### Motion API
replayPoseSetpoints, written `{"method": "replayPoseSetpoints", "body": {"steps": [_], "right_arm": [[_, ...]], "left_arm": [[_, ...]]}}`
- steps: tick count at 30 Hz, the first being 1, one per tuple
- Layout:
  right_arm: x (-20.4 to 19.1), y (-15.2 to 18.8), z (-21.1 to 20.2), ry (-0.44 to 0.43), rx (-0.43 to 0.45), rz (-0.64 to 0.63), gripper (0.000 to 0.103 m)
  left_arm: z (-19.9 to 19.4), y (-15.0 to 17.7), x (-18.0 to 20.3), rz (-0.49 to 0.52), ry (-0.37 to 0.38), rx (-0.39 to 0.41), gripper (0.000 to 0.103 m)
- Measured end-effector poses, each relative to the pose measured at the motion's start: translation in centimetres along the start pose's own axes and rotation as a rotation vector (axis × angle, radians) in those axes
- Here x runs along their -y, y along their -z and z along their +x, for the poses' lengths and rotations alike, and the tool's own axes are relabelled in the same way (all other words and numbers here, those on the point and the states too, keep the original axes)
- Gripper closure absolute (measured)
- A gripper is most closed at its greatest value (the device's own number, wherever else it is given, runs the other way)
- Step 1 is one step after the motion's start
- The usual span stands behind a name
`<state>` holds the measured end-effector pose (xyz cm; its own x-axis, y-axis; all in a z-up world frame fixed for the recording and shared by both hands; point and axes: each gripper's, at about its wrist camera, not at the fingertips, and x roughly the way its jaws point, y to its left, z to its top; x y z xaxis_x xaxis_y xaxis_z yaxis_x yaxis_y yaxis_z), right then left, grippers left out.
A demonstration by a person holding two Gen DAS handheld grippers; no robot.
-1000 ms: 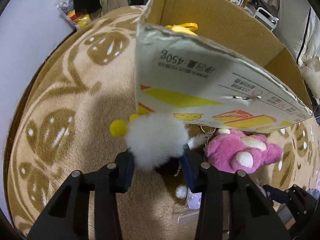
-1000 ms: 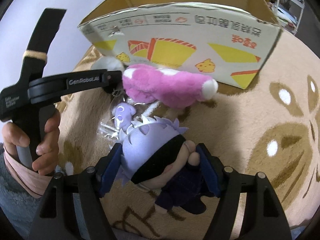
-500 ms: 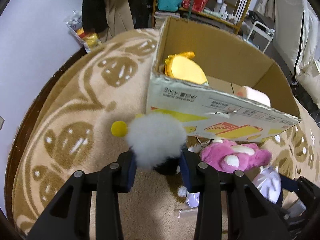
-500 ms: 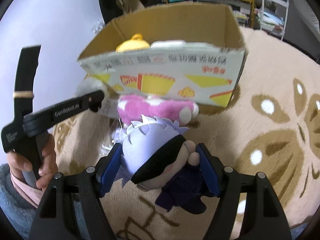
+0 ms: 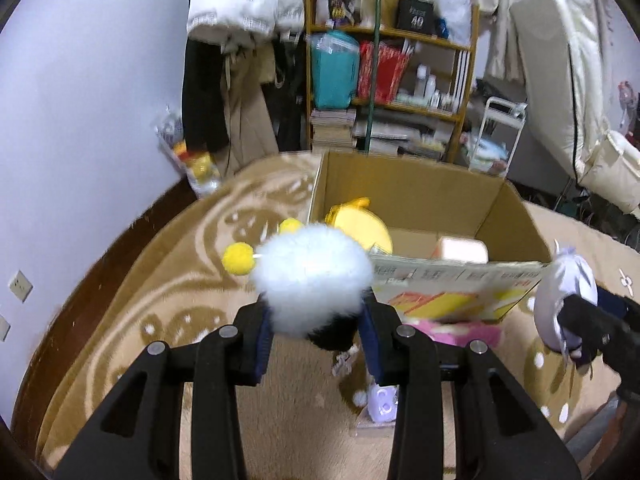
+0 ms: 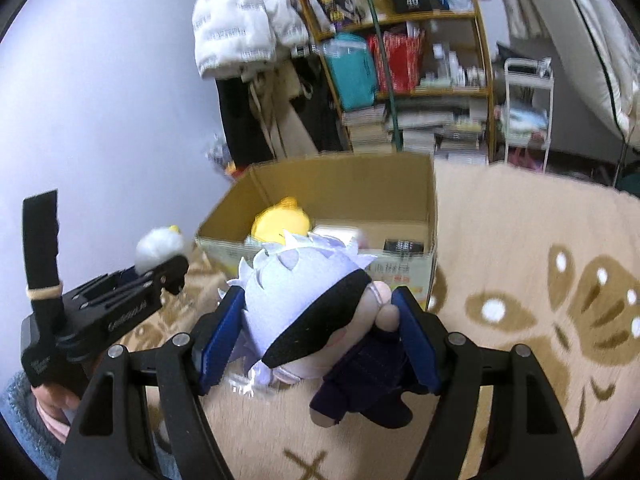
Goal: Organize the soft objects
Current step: 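Lift the pom-pom with the left tool while the right tool carries the doll over the box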
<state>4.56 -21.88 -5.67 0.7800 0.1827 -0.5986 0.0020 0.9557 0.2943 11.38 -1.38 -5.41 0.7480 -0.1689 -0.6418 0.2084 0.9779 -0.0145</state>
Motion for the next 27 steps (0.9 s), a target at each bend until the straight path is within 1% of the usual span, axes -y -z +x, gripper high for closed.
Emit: {"method": "replayPoseSetpoints", "body": {"steps": [3, 8, 10, 13, 15, 21, 27], "right_arm": [[-0.2, -0.8, 0.0, 0.002, 0.047, -0.015, 0.025], [-0.3, -2.1, -0.2, 0.033, 0.107, -0.031, 0.025], [-0.1, -2.4, -0.2, 0.035, 0.142, -0.041, 0.025], [-0.4, -3.0, 0.1, 0.074, 0.186, -0.082, 0.025], [-0.5, -3.5, 0.6, 0.083, 0.195, -0.097, 0.025], [-0.2, -4.2, 2.0, 0.068, 0.181, -0.092, 0.025], [0.2, -4.7, 2.8, 0.066, 0.184, -0.106, 0.024]], "left_arm": [[-0.9, -0.3, 0.3, 0.010, 0.008, 0.046, 0.067], [-1.6, -1.1, 0.9, 0.024, 0.001, 0.121, 0.067], [-1.5, -1.5, 1.2, 0.028, 0.003, 0.140, 0.067], [-1.1, -2.0, 1.5, 0.028, 0.016, 0.149, 0.067], [-0.9, -2.2, 1.7, 0.034, 0.017, 0.161, 0.067], [-1.0, -3.4, 2.8, 0.063, 0.034, 0.219, 0.067], [0.2, -4.8, 3.8, 0.101, 0.023, 0.237, 0.067]]}}
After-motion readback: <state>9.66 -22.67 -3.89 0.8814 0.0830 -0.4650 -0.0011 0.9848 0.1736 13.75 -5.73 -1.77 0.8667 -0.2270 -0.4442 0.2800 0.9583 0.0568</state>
